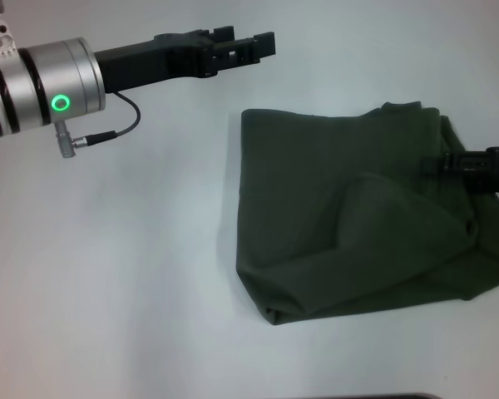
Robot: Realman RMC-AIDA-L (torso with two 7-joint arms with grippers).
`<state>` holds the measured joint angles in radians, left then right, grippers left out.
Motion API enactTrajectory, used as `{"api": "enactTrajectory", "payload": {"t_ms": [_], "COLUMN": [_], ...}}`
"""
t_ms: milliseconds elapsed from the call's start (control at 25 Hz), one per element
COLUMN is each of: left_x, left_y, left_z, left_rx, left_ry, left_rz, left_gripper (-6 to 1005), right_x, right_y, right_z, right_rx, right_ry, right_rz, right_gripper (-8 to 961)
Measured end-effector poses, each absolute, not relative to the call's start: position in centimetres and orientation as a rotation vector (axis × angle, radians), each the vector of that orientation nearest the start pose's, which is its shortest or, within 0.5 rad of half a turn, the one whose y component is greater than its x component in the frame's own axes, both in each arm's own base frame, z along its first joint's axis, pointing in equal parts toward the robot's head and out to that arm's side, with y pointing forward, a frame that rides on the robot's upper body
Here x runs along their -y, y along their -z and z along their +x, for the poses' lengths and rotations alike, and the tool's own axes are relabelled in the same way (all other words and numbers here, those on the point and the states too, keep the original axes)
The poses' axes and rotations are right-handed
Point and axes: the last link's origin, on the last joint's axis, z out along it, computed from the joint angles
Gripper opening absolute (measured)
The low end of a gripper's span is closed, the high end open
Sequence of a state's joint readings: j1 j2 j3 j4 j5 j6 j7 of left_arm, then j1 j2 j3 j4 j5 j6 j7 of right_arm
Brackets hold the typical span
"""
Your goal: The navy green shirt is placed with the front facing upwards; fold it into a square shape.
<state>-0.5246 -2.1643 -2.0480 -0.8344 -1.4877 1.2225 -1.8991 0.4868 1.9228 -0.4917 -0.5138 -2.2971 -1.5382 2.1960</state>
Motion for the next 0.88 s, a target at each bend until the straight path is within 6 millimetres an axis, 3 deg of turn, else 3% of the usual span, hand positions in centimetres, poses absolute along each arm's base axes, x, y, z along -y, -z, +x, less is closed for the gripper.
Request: {"api": "enactTrajectory", "payload": {"t_ms": [200, 440, 880], "left_x": [-36.7, -36.7, -36.6], "left_y": [3.5, 3.5, 3.7], "left_z": [-18.6, -18.7, -18.9], "left_rx": [1.084, 1.09, 1.096], "left_ry": [0.917, 0.915, 0.909], "left_rz": [-2.534, -2.529, -2.529], "left_gripper": [876, 875, 875], "right_x": [-30.8, -30.8, -30.7], "right_y": [-4.0, -3.4, -3.4], "right_z": [35.0, 34.9, 33.7], "right_rx": [-1.933, -1.933, -1.898], "right_ry": [-0.531, -0.524, -0.574], "right_rz": [-2.139, -2.145, -2.231], "right_gripper": [842, 598, 270]}}
